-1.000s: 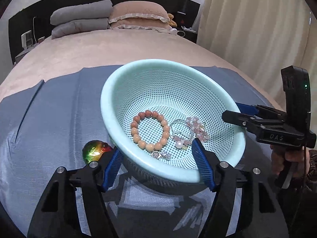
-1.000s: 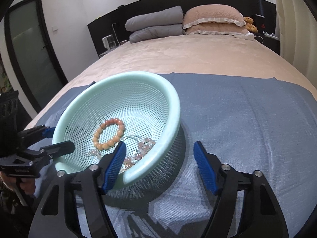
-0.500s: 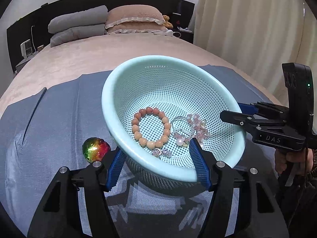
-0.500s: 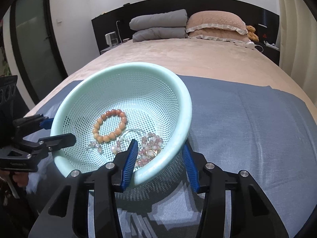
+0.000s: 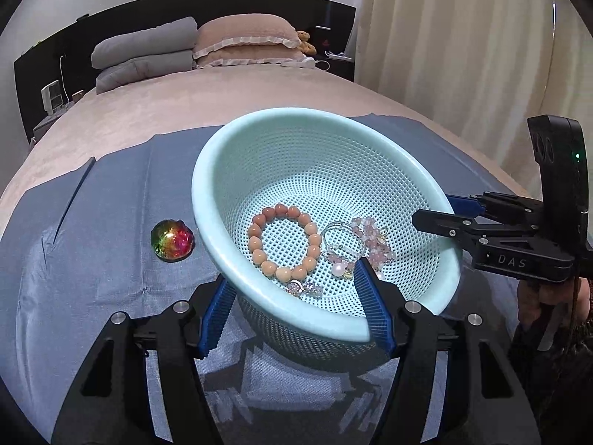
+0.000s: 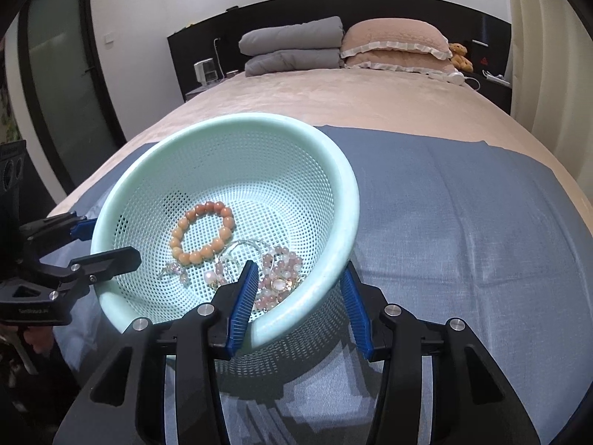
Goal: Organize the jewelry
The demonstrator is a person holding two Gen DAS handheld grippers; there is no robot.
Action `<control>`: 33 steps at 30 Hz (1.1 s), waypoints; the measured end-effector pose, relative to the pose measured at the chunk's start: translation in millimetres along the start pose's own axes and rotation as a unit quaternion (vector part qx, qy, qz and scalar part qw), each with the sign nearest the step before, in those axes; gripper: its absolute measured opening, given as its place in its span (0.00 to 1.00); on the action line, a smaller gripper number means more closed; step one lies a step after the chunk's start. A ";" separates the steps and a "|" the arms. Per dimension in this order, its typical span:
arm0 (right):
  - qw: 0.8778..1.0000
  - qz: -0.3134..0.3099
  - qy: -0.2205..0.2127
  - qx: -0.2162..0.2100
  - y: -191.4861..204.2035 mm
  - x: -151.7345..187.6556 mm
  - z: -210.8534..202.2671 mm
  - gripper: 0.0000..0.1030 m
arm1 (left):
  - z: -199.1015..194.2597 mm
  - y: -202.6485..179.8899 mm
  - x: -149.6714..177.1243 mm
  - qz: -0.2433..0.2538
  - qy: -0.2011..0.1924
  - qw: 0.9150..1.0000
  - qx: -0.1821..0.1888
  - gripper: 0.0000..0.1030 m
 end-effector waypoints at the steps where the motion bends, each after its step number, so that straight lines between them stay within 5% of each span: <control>1: 1.000 0.001 0.001 0.001 -0.9 0.2 0.1 0.42 | 0.5 -1.1 1.7 0.000 0.001 1.000 0.001 0.62; 9: 1.000 -0.011 0.010 0.005 -0.8 9.2 10.4 0.46 | 16.5 3.3 11.2 -0.005 0.019 1.000 0.000 0.62; 16: 0.998 -0.048 -0.033 0.003 11.0 4.0 -9.0 0.80 | 2.7 -6.6 9.8 0.032 -0.019 0.999 -0.022 0.68; 23: 0.997 -0.049 -0.052 0.006 8.7 2.3 -27.2 0.81 | -20.1 -16.7 9.4 0.089 -0.053 0.993 -0.052 0.83; 33: 0.997 -0.037 -0.059 0.038 -14.8 25.2 -45.6 0.82 | -52.4 -7.9 26.1 0.058 -0.135 0.985 -0.093 0.94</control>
Point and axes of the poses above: each gripper's, at about its wrist camera, not at the fingertips, and z roughly the way its jaws point, y to its left, x to its underside, the point moved 5 cm from there along z, roughly the way its jaws point, and after that the axes turned 5 degrees about -y, right-handed, at the moved point
